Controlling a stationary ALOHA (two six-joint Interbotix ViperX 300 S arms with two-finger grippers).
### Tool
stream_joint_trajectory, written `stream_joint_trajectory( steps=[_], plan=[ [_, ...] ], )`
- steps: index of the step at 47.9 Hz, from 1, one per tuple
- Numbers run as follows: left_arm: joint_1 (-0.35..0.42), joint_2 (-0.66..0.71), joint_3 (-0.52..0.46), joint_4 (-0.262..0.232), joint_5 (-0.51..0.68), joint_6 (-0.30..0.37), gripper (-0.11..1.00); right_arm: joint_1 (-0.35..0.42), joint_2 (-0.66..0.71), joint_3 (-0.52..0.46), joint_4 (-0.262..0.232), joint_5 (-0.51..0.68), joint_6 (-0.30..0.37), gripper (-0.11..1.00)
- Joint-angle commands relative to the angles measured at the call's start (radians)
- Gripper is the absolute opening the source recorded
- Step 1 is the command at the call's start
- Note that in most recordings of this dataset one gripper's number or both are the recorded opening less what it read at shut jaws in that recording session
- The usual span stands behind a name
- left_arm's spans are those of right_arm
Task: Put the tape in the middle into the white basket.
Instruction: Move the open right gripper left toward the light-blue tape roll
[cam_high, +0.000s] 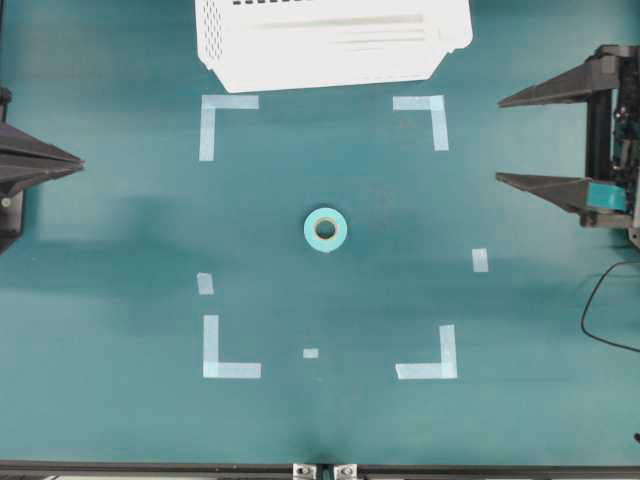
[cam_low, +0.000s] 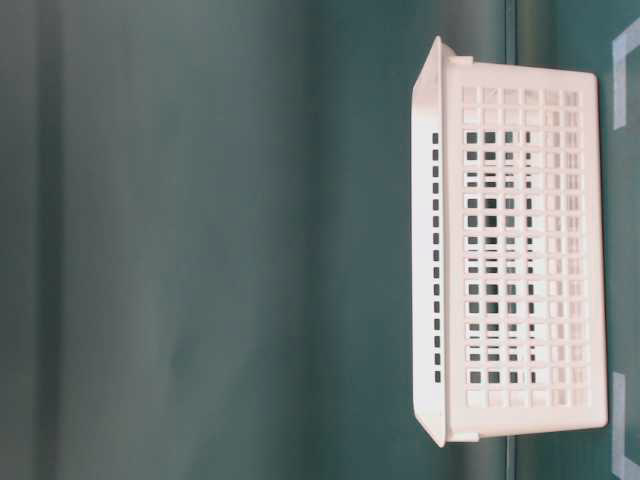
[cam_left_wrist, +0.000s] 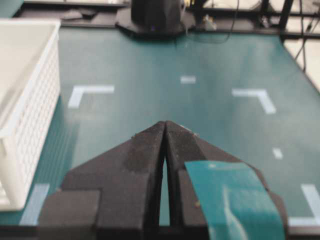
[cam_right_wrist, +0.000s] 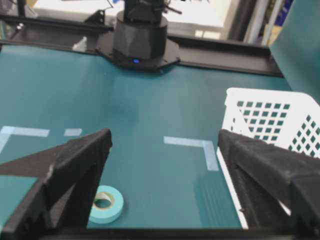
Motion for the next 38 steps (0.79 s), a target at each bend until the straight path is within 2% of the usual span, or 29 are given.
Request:
stream_joint_trajectory(
  steps=[1,15,38],
  plan=[
    [-0.003,0.011,-0.002,-0.002,0.002,-0.002,-0.11,-0.006,0.025,-0.034,0.011,-0.008,0.005,0.99],
    [-0.003,0.011,0.025,-0.002,0.061,0.000,-0.11,-0.011,0.084,-0.051,0.015,-0.006,0.075,0.99],
    [-0.003,-0.025,0.077,-0.002,0.118,0.000,-0.11,-0.011,0.249,-0.112,0.015,-0.009,0.091,0.99]
  ],
)
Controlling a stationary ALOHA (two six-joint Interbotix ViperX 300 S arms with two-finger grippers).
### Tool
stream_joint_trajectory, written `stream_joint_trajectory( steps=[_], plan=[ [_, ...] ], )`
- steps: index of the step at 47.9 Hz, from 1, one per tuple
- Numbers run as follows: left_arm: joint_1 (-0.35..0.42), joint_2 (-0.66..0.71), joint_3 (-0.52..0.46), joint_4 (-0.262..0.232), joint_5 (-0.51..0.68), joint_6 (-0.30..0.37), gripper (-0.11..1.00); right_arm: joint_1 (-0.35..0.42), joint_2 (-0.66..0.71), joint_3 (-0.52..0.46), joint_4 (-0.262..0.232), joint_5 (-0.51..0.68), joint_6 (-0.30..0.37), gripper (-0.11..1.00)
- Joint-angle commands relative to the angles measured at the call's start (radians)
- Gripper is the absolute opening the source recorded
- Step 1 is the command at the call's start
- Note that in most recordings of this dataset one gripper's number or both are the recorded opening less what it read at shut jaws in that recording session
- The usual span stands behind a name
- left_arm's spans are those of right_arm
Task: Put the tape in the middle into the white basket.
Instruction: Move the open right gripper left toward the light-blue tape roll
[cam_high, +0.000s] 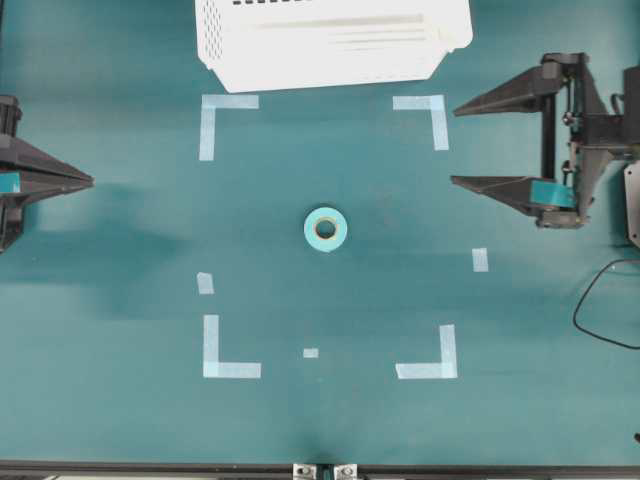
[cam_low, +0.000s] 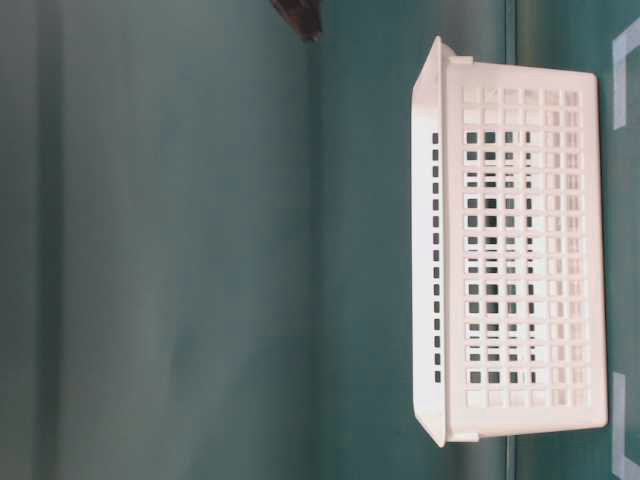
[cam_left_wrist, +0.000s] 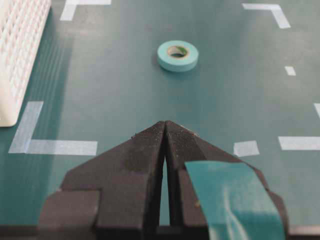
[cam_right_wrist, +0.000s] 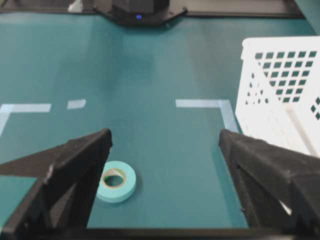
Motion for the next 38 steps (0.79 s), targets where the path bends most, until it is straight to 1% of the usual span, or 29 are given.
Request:
stream_joint_trajectory(
  steps=[1,14,38],
  plan=[
    [-0.003,0.000,-0.009,-0.002,-0.005,0.000,-0.11,-0.002,0.032,-0.038,0.003,-0.011,0.002,0.99],
    [-0.003,-0.028,0.008,-0.003,-0.009,-0.003,-0.11,-0.002,0.152,-0.083,0.003,-0.012,0.002,0.99],
    [-0.003,-0.031,0.009,-0.002,-0.009,0.006,-0.11,0.006,0.316,-0.149,0.003,-0.017,0.005,0.99]
  ],
)
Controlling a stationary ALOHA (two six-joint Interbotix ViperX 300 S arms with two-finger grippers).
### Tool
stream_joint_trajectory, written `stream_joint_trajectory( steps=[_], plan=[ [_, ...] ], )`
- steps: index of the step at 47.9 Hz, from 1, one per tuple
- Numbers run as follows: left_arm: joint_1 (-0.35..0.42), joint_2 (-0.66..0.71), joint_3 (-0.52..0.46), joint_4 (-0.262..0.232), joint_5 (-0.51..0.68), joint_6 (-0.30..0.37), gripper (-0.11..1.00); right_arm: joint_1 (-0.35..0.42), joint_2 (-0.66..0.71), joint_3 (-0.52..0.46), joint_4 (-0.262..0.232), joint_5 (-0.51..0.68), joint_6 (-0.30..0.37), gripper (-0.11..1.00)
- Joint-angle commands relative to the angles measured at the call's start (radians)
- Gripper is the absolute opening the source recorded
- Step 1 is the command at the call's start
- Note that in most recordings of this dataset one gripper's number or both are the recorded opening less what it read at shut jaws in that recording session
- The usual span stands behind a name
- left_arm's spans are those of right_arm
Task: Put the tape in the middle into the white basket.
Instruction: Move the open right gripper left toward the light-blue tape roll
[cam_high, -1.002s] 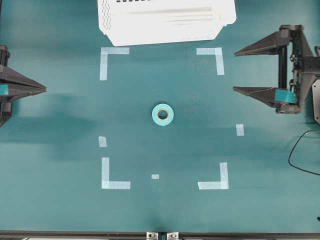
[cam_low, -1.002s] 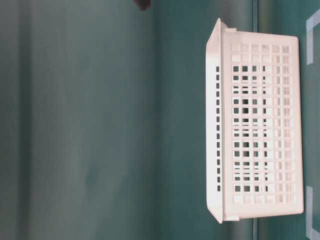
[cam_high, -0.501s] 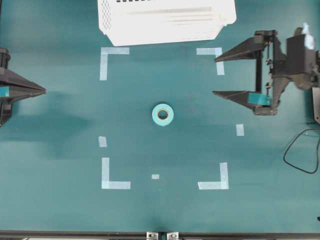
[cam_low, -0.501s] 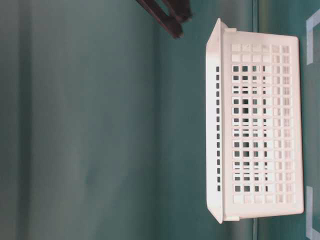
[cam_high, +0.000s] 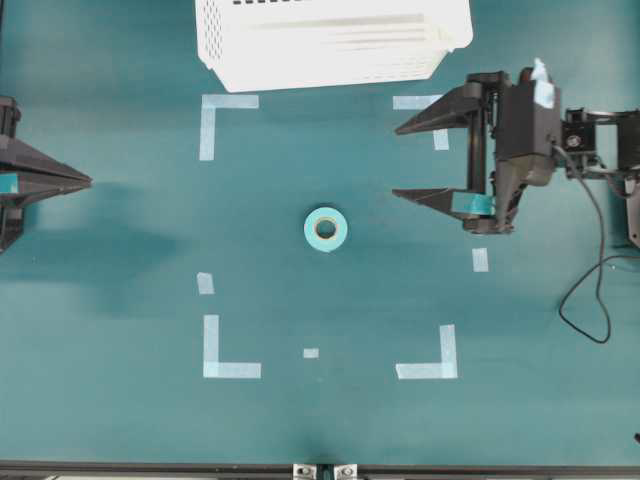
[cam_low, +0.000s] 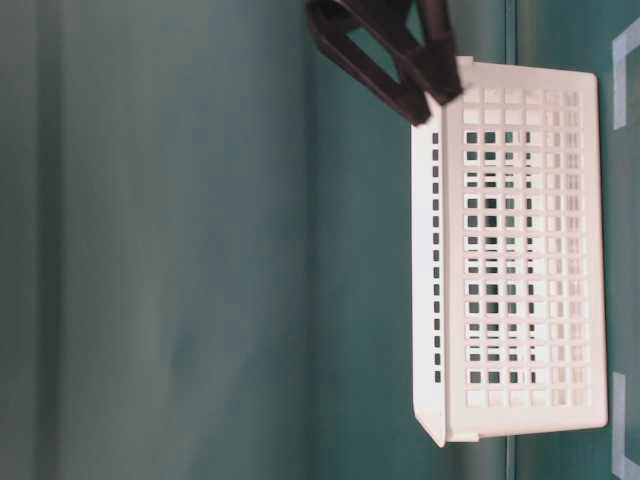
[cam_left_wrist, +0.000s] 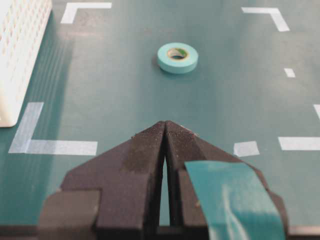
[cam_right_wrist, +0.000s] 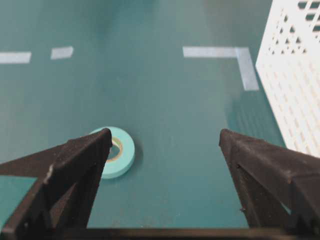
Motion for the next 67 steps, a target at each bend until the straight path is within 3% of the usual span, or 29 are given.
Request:
stream_joint_trajectory(
  steps=[1,19,32,67],
  plan=[
    [-0.002,0.008,-0.012,0.000,-0.008,0.005,-0.11,0.008,0.018,-0.031,0.002,-0.018,0.002,0.99],
    [-0.002,0.008,-0.014,0.000,-0.008,0.006,-0.11,0.015,0.095,-0.060,0.003,-0.031,0.005,0.99],
    [-0.002,0.008,-0.012,0.000,-0.008,0.006,-0.11,0.017,0.147,-0.083,-0.023,-0.026,0.072,0.99],
    [-0.002,0.009,-0.014,0.000,-0.008,0.006,-0.11,0.060,0.285,-0.153,-0.028,-0.031,0.075,0.99]
  ],
)
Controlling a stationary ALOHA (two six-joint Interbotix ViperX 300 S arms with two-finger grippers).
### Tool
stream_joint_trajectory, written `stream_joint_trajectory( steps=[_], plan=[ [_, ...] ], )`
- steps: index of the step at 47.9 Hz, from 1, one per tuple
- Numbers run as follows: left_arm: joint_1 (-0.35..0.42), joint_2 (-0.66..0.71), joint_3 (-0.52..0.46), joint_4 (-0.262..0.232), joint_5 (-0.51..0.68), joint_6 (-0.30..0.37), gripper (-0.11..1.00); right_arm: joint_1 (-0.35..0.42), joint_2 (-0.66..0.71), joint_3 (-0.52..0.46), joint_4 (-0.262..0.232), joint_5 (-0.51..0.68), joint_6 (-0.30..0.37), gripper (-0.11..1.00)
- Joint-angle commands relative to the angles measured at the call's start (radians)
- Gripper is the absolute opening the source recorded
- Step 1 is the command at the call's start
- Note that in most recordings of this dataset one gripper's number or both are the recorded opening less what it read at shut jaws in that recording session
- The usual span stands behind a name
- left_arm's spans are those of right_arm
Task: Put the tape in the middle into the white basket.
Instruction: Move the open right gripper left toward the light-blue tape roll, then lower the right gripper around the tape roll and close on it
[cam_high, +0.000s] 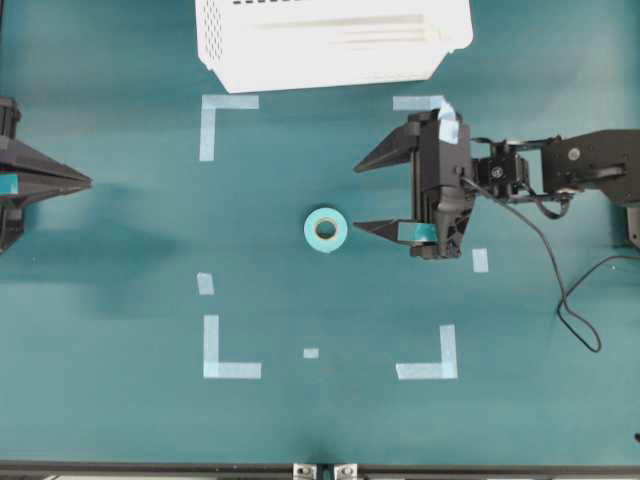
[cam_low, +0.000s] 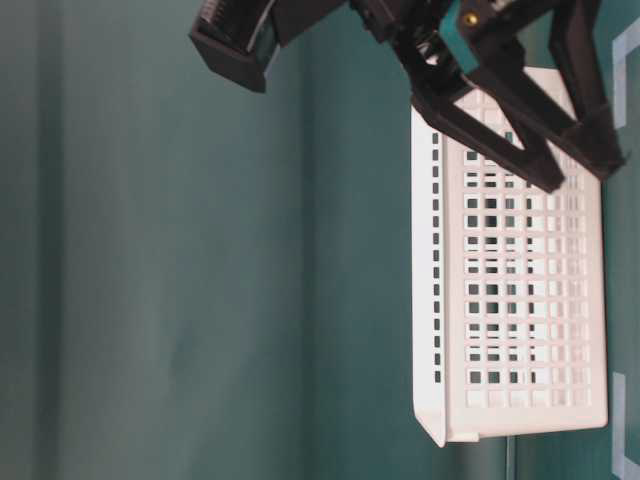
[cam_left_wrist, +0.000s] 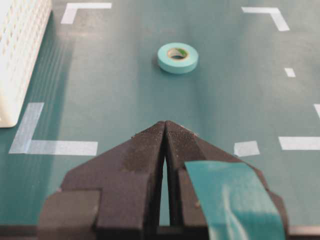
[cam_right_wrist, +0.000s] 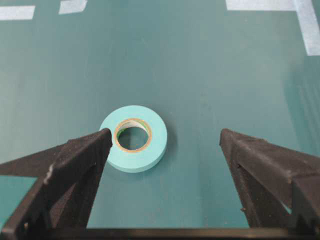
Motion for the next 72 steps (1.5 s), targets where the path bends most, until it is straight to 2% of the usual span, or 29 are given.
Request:
stream_joint_trajectory(
  steps=[1,21,35,72],
  plan=[
    [-0.002,0.009,-0.012,0.000,-0.008,0.002,-0.11,0.009,0.003,-0.028,-0.003,-0.009,0.002,0.99],
    [-0.002,0.008,-0.012,0.000,-0.008,0.002,-0.11,0.029,0.046,-0.057,-0.002,-0.009,0.003,0.99],
    [-0.002,0.008,-0.014,0.000,-0.008,0.002,-0.11,0.035,0.078,-0.066,-0.002,-0.009,0.041,0.99],
    [-0.002,0.009,-0.012,0.000,-0.008,0.002,-0.11,0.052,0.175,-0.121,0.003,-0.009,0.051,0.99]
  ],
)
